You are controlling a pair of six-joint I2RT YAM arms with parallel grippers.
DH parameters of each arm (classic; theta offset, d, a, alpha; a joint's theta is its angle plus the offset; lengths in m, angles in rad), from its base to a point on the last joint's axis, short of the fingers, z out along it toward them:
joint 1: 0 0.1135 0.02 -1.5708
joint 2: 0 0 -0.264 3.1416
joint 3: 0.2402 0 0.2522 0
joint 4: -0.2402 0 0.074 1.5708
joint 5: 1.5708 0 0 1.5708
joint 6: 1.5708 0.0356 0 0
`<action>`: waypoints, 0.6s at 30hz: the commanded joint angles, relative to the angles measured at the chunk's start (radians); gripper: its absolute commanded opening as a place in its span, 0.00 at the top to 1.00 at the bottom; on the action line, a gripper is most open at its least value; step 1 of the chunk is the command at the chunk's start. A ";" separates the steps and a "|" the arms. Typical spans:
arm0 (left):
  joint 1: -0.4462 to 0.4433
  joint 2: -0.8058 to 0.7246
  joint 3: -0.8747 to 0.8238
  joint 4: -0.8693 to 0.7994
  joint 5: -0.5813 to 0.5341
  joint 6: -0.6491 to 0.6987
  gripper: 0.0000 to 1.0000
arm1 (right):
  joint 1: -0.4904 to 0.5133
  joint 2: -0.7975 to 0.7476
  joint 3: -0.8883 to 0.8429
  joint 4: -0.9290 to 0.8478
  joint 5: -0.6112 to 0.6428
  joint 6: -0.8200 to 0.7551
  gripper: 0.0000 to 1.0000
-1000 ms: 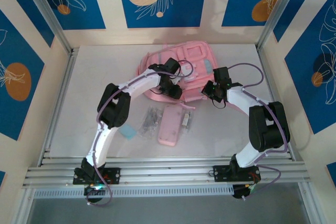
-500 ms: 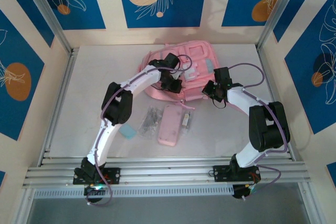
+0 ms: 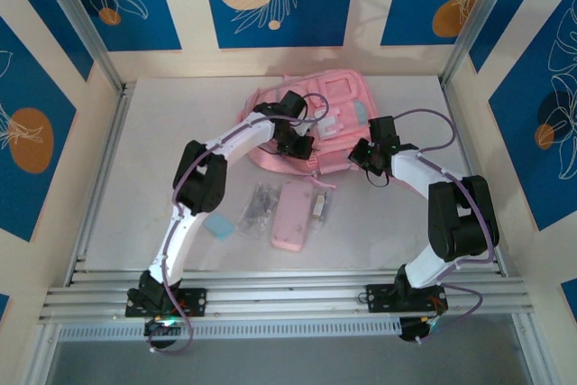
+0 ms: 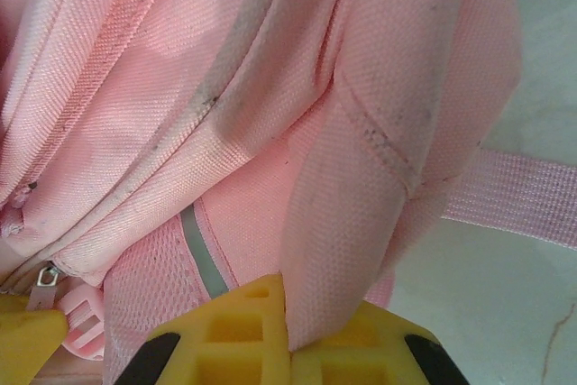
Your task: Pack the student bag
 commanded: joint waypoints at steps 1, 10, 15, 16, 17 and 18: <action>0.057 -0.077 -0.096 0.016 -0.043 0.025 1.00 | -0.023 -0.038 -0.020 -0.022 0.033 -0.003 1.00; 0.180 -0.235 -0.324 0.114 -0.015 0.008 1.00 | -0.090 -0.035 -0.030 -0.018 0.030 0.019 1.00; 0.212 -0.268 -0.341 0.081 -0.054 0.035 1.00 | -0.114 -0.018 -0.004 -0.021 0.034 0.001 1.00; 0.219 -0.277 -0.341 0.070 -0.085 0.046 1.00 | -0.120 -0.014 0.002 -0.020 0.039 -0.005 1.00; 0.227 -0.287 -0.344 0.054 -0.128 0.057 1.00 | -0.126 -0.009 0.008 -0.019 0.048 -0.012 1.00; 0.234 -0.297 -0.343 0.043 -0.160 0.066 1.00 | -0.134 -0.004 0.015 -0.018 0.051 -0.016 1.00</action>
